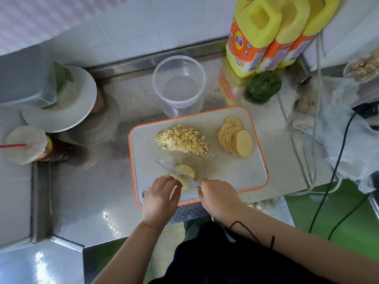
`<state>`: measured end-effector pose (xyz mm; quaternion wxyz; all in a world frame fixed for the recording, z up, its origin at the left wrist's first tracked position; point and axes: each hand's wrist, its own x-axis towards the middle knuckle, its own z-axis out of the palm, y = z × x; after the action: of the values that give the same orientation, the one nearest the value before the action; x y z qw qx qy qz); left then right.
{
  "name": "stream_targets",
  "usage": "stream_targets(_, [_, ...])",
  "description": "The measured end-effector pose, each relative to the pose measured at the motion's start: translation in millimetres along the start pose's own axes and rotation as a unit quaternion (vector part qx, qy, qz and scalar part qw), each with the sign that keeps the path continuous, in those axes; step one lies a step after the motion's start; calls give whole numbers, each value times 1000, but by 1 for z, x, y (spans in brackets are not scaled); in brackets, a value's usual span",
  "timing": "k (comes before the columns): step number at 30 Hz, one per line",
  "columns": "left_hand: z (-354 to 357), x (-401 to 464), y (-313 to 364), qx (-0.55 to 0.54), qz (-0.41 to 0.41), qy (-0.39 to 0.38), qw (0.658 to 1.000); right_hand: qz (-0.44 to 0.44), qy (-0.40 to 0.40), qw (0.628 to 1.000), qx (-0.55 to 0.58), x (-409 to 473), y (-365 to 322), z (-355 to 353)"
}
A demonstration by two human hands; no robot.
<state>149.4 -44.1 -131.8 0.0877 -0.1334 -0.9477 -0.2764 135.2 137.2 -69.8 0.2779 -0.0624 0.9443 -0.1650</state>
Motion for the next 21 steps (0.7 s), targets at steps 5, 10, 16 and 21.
stream_targets(5, [22, -7, -10, 15, 0, -32, 999, 5, -24, 998, -54, -1, -9, 3])
stream_targets(10, [25, -7, -12, -1, -10, -34, 999, 19, -42, 997, -66, 0, -13, 0])
stream_targets(16, [29, -9, -13, -19, -29, -29, 999, 33, -60, 996, -57, 8, -13, 8])
stream_targets(21, [30, -8, -12, -19, -29, -52, 998, 34, -49, 997, -40, 14, -4, 26])
